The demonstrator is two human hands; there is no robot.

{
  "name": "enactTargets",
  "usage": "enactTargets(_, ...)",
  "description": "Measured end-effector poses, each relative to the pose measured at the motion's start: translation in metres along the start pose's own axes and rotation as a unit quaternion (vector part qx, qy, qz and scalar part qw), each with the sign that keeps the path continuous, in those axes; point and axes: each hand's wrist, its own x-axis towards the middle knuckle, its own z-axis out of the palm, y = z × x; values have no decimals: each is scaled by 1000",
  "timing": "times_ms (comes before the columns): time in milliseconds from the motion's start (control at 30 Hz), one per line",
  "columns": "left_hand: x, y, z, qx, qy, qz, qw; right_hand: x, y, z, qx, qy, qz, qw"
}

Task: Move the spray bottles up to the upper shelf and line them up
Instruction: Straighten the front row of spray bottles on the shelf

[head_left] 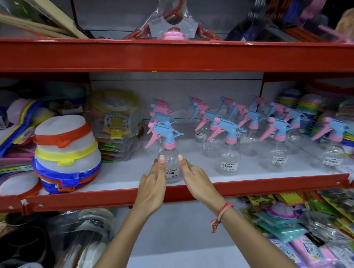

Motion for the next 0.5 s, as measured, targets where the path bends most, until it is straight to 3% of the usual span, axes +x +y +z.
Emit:
enactTargets(300, -5, 3, 6, -8, 31, -3, 999, 4, 9, -4, -17, -34, -12, 999)
enactTargets(367, -8, 4, 9, -17, 98, 16, 995, -1, 17, -10, 11, 4, -28, 1000)
enactTargets(433, -15, 6, 14, -42, 212, 61, 974, -8, 28, -22, 38, 70, -52, 995)
enactTargets(500, -19, 12, 23, -72, 278, 112, 951, -14, 41, -39, 79, 139, -67, 985)
